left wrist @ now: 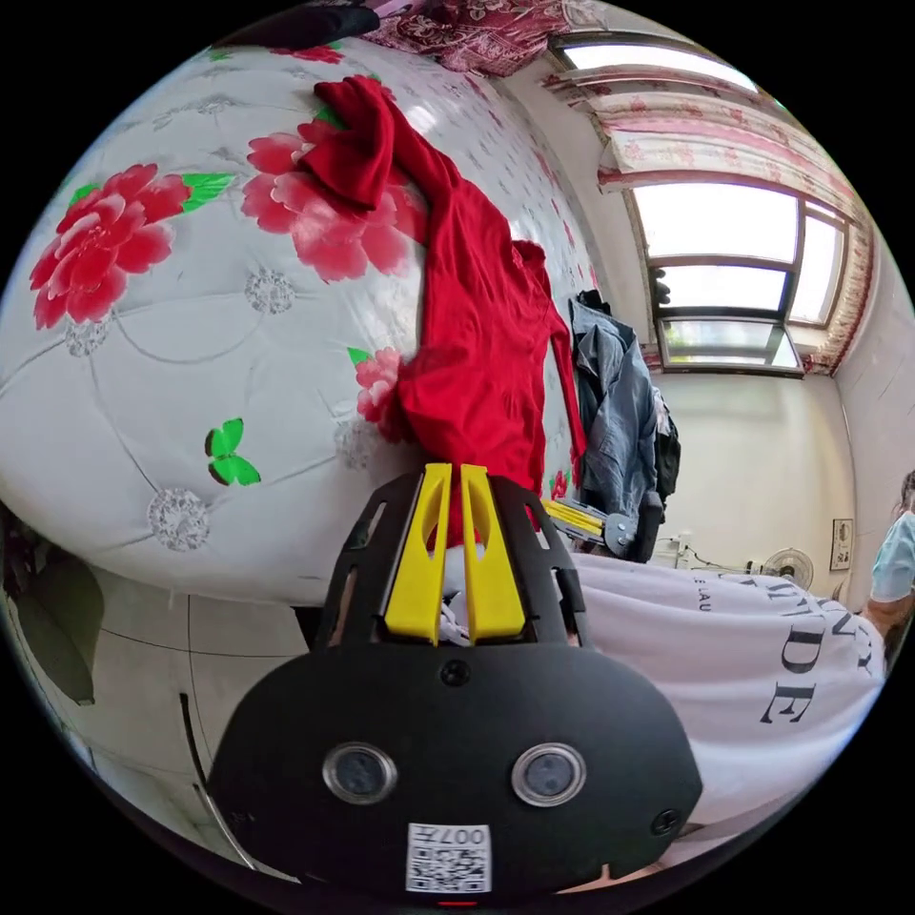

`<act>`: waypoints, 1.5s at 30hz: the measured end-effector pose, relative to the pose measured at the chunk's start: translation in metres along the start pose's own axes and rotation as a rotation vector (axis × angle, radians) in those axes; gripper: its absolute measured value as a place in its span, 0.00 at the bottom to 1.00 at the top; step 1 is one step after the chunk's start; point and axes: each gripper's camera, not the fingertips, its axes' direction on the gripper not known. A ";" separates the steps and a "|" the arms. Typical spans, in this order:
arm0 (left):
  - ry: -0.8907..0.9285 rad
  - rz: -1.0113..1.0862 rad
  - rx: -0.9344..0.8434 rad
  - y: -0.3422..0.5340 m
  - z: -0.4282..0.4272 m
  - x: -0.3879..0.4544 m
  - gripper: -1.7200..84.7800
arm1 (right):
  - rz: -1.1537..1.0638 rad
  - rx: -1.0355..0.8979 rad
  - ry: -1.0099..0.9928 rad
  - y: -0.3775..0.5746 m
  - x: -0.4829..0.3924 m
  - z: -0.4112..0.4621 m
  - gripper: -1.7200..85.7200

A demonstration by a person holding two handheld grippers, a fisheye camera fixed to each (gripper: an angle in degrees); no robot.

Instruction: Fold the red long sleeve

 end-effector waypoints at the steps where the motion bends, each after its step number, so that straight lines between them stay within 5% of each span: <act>1: 0.007 0.003 0.012 -0.005 -0.003 0.000 0.01 | -0.001 0.005 -0.022 -0.004 0.005 -0.002 0.03; 7: 0.170 0.129 0.158 -0.127 -0.049 0.047 0.01 | 0.225 0.432 -0.297 -0.070 0.136 -0.129 0.02; 11: 0.176 0.419 0.292 -0.197 -0.117 0.171 0.01 | 0.234 0.838 -0.357 -0.093 0.193 -0.286 0.02; 15: 0.189 0.720 0.434 -0.178 -0.185 0.283 0.01 | 0.029 1.066 -0.201 -0.071 0.158 -0.411 0.02; 18: 0.099 0.876 0.478 -0.126 -0.193 0.313 0.01 | -0.104 1.111 -0.062 -0.033 0.113 -0.425 0.02; 25: -0.134 0.715 0.228 -0.024 -0.070 0.199 0.01 | -0.043 0.742 -0.105 0.031 0.068 -0.257 0.02; 30: -0.216 0.215 -0.057 0.057 0.074 0.020 0.02 | 0.197 0.309 -0.269 0.054 0.043 -0.046 0.02; 33: -0.226 0.083 -0.113 0.090 0.104 -0.026 0.03 | 0.231 0.170 -0.259 0.057 0.021 0.011 0.04; 40: -0.428 0.238 0.002 0.060 0.076 -0.005 0.09 | 0.317 0.310 -0.047 0.037 0.074 -0.017 0.08; 45: -0.528 0.395 0.050 -0.052 0.109 0.030 0.11 | 0.441 0.342 0.109 -0.027 0.166 -0.022 0.08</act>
